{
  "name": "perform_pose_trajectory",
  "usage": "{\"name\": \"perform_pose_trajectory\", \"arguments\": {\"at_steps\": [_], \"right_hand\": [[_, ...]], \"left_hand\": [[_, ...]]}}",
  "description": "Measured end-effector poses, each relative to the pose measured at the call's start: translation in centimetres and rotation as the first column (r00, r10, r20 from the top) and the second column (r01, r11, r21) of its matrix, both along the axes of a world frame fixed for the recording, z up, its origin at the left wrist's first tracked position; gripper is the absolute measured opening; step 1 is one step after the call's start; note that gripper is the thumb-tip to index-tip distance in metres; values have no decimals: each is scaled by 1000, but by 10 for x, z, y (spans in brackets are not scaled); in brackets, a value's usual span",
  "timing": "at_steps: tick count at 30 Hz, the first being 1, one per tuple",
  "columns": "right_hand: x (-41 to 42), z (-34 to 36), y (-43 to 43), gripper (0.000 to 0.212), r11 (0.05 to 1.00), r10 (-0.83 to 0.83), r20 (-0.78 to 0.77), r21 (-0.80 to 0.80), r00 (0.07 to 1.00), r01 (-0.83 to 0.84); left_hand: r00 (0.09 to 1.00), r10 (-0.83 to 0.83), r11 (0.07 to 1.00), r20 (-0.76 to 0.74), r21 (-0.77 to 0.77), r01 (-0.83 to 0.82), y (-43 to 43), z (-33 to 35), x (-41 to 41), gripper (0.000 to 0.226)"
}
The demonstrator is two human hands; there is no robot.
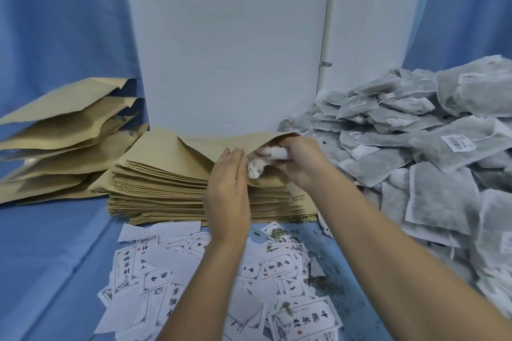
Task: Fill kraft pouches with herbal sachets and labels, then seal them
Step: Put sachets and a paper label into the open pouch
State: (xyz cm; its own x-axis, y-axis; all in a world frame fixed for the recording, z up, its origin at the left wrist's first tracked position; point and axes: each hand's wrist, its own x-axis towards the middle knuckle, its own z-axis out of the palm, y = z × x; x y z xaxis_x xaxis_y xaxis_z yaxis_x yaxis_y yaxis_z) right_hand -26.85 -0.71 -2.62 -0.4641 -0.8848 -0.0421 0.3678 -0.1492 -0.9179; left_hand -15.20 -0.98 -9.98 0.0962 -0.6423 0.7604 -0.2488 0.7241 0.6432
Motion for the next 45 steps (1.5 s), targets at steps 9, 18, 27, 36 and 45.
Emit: {"name": "perform_pose_trajectory", "arguments": {"at_steps": [9,18,27,36,45], "right_hand": [[34,-9,-10,38,971,238,-219,44,946,-233],[23,-22,-6,33,947,294,-182,-74,938,-312],[36,-21,-16,28,969,232,-423,26,876,-244],[32,-20,-26,17,976,56,-746,180,664,120],[22,-32,1,26,979,-199,-448,-45,872,200]], "left_hand": [[996,-7,1000,-88,-30,5,18,1,-7,32],[996,-11,1000,-90,3,11,13,-1,-1,29],[990,54,999,-128,10,-53,20,-4,-4,33],[985,83,996,-149,34,-78,24,-3,-7,31],[997,29,969,-66,246,-12,8,9,-15,34]]}}
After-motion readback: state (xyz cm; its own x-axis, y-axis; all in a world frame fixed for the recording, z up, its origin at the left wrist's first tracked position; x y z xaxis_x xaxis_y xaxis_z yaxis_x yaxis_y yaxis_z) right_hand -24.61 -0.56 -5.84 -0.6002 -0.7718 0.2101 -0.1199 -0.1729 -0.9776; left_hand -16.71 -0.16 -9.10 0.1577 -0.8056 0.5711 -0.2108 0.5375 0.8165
